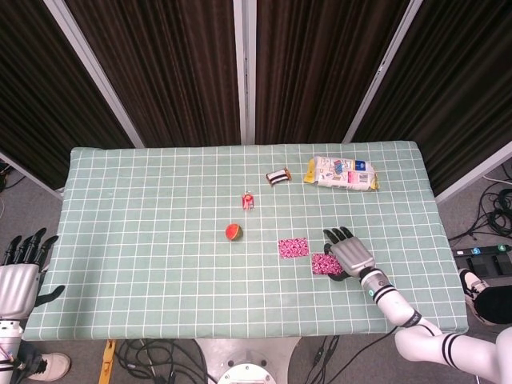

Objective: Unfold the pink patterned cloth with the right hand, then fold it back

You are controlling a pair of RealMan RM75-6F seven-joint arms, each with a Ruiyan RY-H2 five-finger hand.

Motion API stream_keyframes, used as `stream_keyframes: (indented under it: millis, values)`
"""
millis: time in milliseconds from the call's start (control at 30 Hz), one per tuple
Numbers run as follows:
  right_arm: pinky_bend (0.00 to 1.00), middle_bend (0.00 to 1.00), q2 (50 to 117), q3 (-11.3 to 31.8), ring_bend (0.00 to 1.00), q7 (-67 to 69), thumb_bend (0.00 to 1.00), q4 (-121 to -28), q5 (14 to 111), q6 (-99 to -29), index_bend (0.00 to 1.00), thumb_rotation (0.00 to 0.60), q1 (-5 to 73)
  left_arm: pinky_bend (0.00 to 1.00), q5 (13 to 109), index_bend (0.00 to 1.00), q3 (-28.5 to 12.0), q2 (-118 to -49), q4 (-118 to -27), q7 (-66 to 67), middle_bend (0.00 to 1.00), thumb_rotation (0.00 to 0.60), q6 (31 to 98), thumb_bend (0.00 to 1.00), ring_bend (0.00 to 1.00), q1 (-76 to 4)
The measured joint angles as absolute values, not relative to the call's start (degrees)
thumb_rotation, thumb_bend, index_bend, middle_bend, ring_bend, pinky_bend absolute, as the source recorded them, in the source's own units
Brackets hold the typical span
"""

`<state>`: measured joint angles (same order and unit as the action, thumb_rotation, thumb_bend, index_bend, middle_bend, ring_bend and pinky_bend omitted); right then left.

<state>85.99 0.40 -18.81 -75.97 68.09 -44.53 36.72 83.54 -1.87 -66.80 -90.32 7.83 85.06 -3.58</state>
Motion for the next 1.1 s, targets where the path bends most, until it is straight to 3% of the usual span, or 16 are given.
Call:
stream_keyframes:
  millis: [633, 833, 1100]
  values:
    - [0.00, 0.03, 86.23, -0.23, 0.00, -19.37, 0.15, -75.62, 68.81, -45.81, 0.30, 0.404, 35.75, 0.07, 83.55, 0.18, -1.91, -67.04, -89.73, 7.34, 0.15, 0.600, 85.05, 0.00, 0.12, -3.52]
    - [0.00, 0.03, 86.73, 2.31, 0.00, -17.18, 0.15, -76.23, 69.09, -46.47, 0.30, 0.410, 36.63, 0.07, 83.77, 0.18, -1.95, -66.99, -89.74, 7.16, 0.15, 0.600, 85.17, 0.00, 0.12, -3.55]
    - [0.00, 0.03, 93.03, 5.59, 0.00, -19.25, 0.15, -71.99, 65.82, -43.52, 0.30, 0.429, 40.95, 0.07, 83.57, 0.18, -1.81, -67.06, -89.47, 6.64, 0.15, 0.600, 85.41, 0.00, 0.12, -3.17]
